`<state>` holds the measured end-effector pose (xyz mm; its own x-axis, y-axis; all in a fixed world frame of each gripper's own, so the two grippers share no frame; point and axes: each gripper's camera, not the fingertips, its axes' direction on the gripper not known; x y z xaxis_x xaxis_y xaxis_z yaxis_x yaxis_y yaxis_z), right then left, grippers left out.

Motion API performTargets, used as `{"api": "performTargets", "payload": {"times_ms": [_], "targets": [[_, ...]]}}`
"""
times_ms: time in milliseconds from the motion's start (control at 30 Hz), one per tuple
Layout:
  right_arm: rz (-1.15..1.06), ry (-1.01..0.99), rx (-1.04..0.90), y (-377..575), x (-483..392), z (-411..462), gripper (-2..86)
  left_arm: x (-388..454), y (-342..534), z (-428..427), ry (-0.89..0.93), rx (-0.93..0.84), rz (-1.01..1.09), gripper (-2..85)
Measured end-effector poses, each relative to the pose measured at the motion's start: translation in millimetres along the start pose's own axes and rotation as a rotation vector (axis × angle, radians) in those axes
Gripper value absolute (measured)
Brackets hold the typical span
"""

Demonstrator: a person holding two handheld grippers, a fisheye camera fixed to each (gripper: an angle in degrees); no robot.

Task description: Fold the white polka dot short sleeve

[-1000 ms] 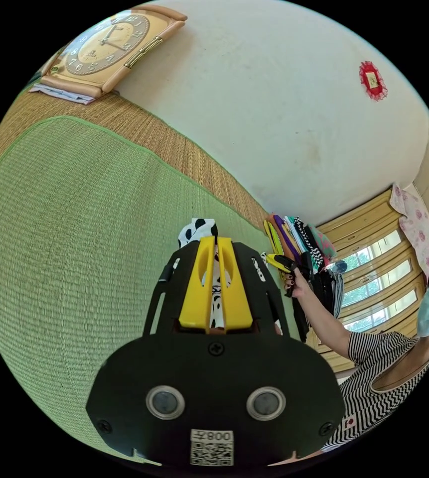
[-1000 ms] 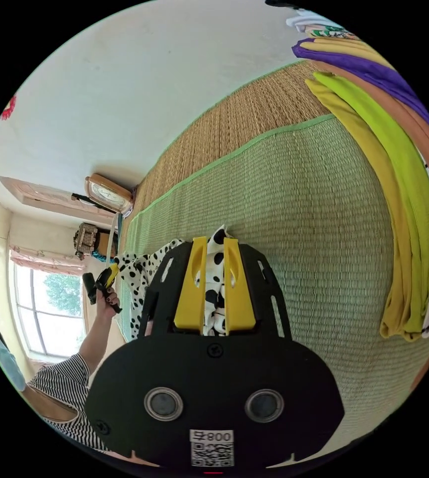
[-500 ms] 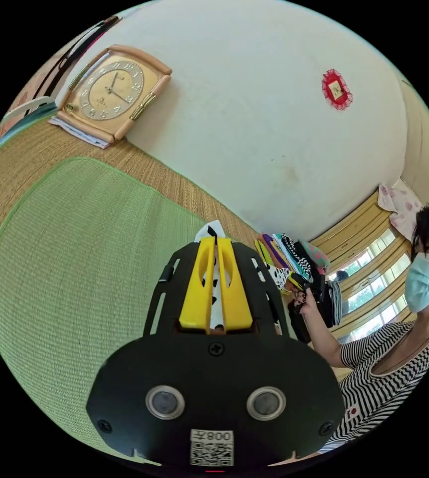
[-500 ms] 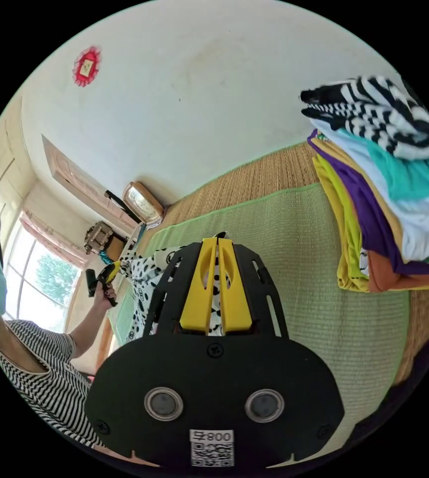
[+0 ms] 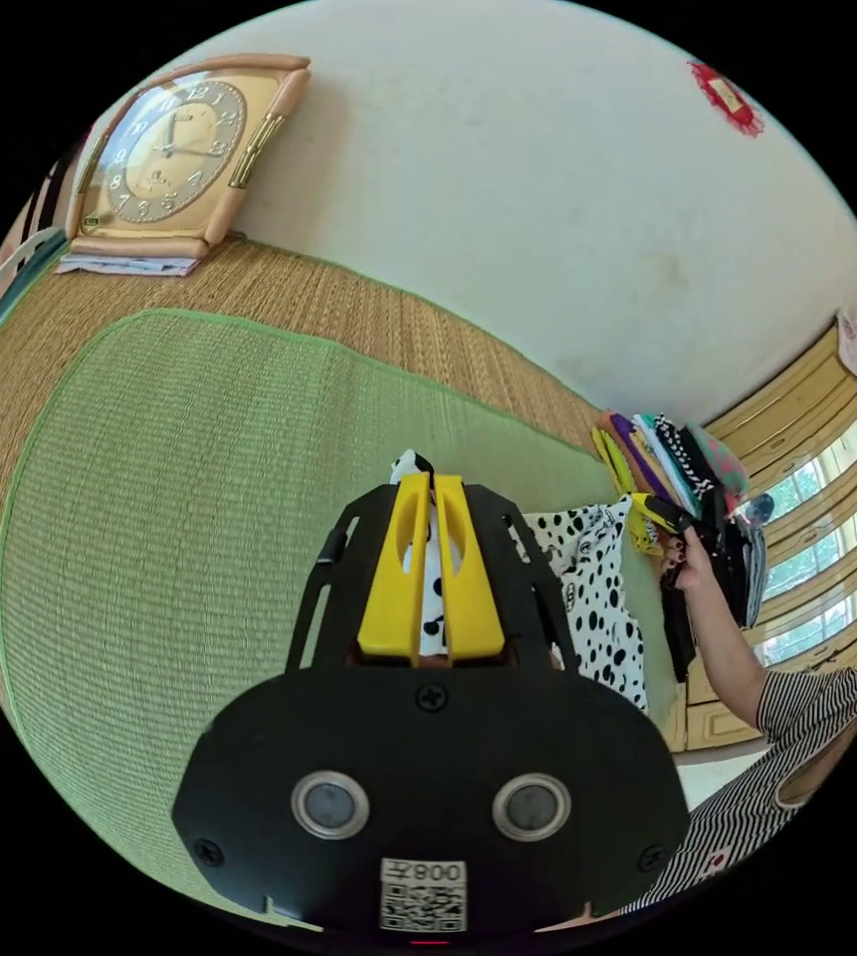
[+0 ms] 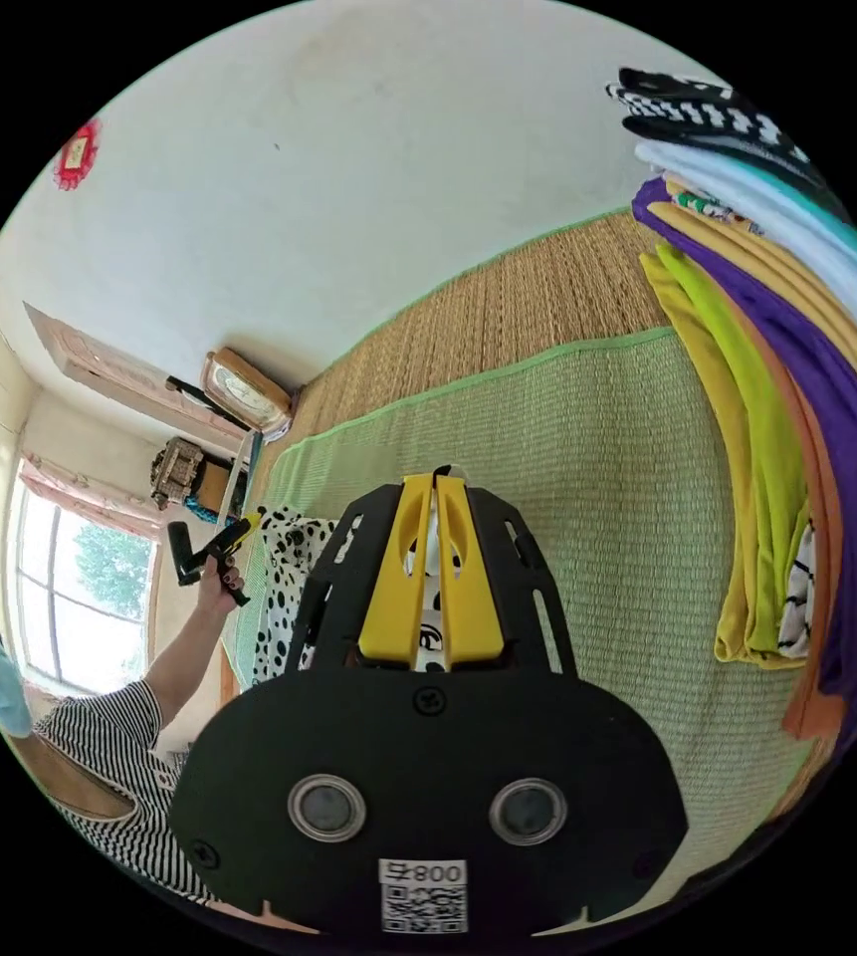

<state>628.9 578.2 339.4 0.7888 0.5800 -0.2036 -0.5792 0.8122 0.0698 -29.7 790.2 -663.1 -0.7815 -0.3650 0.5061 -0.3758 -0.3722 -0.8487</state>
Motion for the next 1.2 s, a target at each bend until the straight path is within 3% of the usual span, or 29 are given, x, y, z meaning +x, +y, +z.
{"api": "performTargets", "payload": {"times_ms": [367,533,733,1067,1200], "targets": [[0.017,0.027,0.026,44,16,-35,3.1,-35,78,-44,0.186,0.078,-0.11,6.6],[-0.106,0.083,-0.121,120,-22,-35,5.8,-25,138,-44,0.094,-0.12,-0.07,6.8],[-0.18,0.29,-0.257,172,-50,-13,6.3,-14,156,-25,-0.006,-0.217,-0.066,4.8],[-0.158,0.381,-0.295,175,-41,-11,0.4,4,165,-51,-0.069,-0.12,-0.057,2.1],[-0.098,0.332,-0.271,183,-26,-25,0.4,0,174,-41,-0.091,-0.177,-0.073,2.5]]}}
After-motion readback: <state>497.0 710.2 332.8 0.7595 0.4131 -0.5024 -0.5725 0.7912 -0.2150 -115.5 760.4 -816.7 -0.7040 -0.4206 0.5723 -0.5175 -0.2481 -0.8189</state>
